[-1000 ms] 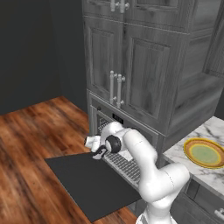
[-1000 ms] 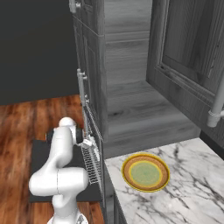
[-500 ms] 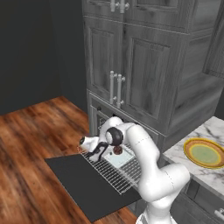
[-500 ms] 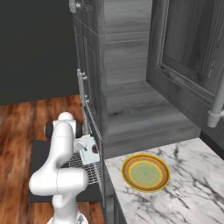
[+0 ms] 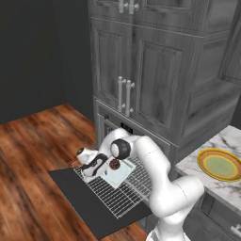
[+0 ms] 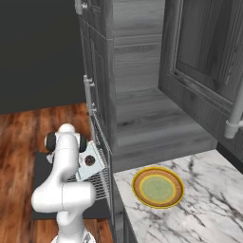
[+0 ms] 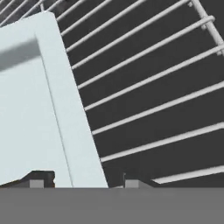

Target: Take the baked cake out of the oven and place it on the plate for cooling. Then close the oven door.

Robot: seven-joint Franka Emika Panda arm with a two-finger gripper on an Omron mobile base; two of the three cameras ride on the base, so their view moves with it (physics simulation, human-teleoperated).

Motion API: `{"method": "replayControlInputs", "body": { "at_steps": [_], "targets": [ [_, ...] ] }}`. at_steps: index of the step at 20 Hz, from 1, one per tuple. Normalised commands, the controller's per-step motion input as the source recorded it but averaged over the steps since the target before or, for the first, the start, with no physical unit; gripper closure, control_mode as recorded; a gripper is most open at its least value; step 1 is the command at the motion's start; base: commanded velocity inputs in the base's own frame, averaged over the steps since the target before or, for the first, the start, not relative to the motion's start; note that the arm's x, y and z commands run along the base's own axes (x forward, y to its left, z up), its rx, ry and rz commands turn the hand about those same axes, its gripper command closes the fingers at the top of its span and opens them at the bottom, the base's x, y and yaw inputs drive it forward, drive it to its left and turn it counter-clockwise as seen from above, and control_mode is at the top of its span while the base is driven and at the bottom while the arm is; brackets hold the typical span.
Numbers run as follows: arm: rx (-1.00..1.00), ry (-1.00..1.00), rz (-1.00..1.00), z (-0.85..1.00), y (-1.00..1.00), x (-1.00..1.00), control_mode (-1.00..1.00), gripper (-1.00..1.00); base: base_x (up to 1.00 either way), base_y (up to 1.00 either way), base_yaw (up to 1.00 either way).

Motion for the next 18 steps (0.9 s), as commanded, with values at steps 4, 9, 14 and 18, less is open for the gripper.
{"method": "replayControlInputs", "body": {
  "at_steps": [4,9,14,18],
  "targets": [
    [0.19,0.31,0.14,-0.37,0.68,-1.00,-1.00,-1.00,0.00,0.00,0.00],
    [0.14,0.03,0.08,0.67,0.20,-0.77,-1.00,-1.00,0.00,0.00,0.00],
    [0.05,0.00,0.00,0.88,-0.02,-0.35,-1.00,-1.00,0.00,0.00,0.00],
    [0.00,-0.03,-0.05,0.05,-0.52,-0.08,-1.00,-1.00,0.00,0.00,0.00]
  ]
}}
